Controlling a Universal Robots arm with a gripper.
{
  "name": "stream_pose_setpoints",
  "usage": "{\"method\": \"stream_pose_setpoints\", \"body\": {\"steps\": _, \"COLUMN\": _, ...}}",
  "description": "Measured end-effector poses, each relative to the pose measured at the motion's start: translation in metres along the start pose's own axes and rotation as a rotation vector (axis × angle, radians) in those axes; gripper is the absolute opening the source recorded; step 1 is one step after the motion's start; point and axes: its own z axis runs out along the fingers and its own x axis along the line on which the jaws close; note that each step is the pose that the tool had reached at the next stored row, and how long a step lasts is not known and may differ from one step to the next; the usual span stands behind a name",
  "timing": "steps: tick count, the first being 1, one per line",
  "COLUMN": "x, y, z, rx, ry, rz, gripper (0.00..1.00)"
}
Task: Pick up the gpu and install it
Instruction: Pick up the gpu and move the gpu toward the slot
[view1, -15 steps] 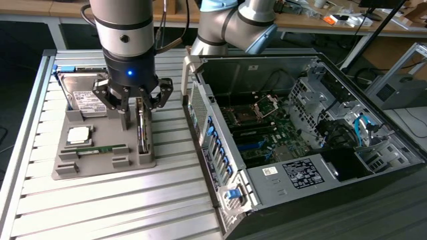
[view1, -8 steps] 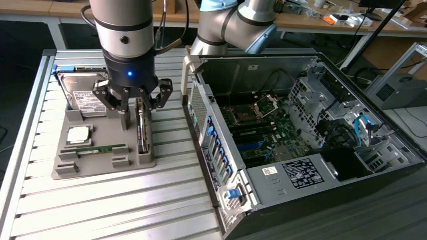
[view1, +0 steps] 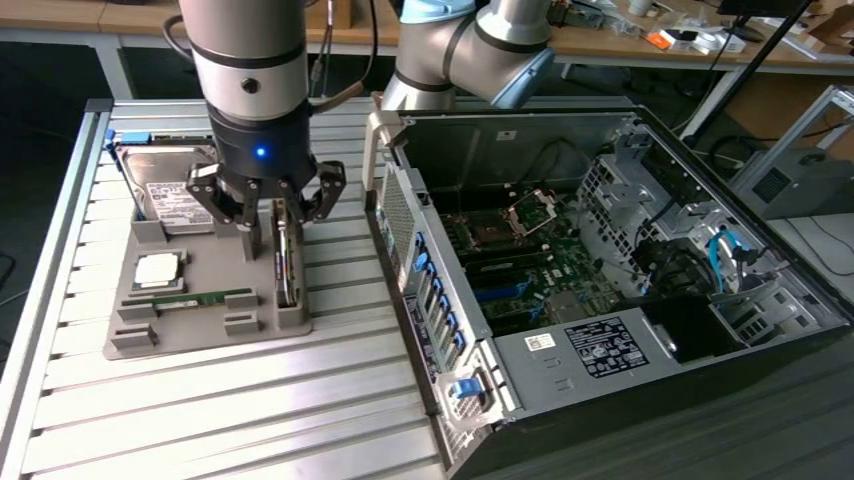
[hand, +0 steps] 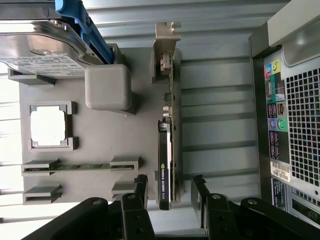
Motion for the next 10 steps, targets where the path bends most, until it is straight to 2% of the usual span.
{"method": "stream_pose_setpoints", "body": {"steps": 10, "x": 0.0001, "y": -0.0002, "z": 0.0047, "rx": 0.0, "ry": 0.0, "rz": 0.0, "gripper": 0.48}}
